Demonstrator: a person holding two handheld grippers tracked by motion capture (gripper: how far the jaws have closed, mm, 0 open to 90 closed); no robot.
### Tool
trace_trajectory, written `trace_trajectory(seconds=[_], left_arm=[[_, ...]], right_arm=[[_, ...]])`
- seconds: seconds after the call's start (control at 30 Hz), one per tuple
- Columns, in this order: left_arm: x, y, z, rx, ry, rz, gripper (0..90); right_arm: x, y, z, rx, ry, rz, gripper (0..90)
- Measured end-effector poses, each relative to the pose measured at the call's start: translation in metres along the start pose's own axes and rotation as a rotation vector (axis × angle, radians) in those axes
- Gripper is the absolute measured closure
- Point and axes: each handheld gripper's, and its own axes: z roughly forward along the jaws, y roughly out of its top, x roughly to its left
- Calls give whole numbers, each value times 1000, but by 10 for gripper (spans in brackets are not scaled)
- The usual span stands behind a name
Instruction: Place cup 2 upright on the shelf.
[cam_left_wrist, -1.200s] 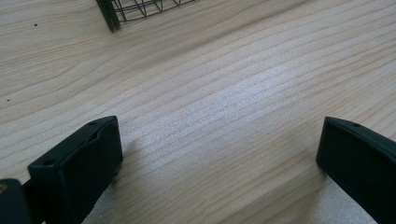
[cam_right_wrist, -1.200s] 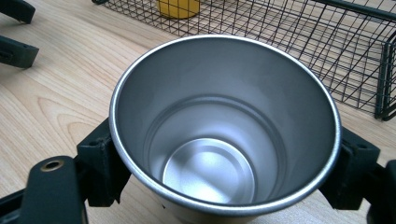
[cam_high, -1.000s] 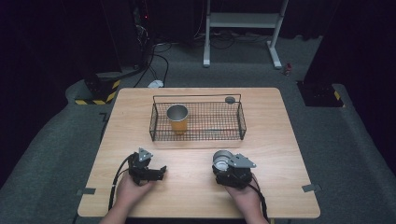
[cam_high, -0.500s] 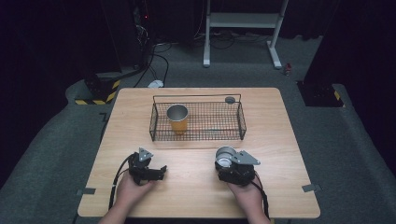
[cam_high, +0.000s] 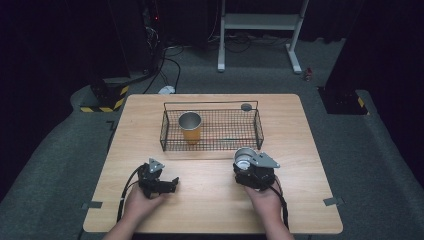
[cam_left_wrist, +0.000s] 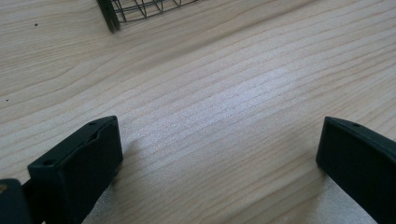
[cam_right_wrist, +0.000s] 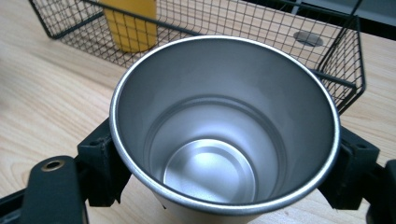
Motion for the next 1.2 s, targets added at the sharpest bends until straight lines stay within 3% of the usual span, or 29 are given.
trace_trajectory(seconds=[0.43, 0.87, 1.2], left_arm=[[-2, 0, 0, -3, -1, 2, 17], [-3, 0, 0, -2, 8, -3, 15], [-3, 1, 1, 1, 6, -6, 7]], right_arm=[[-3, 23, -2, -17, -23, -20, 185], [-6, 39, 5, -64, 1, -9, 184], [-10, 59, 8, -86, -16, -6, 185]])
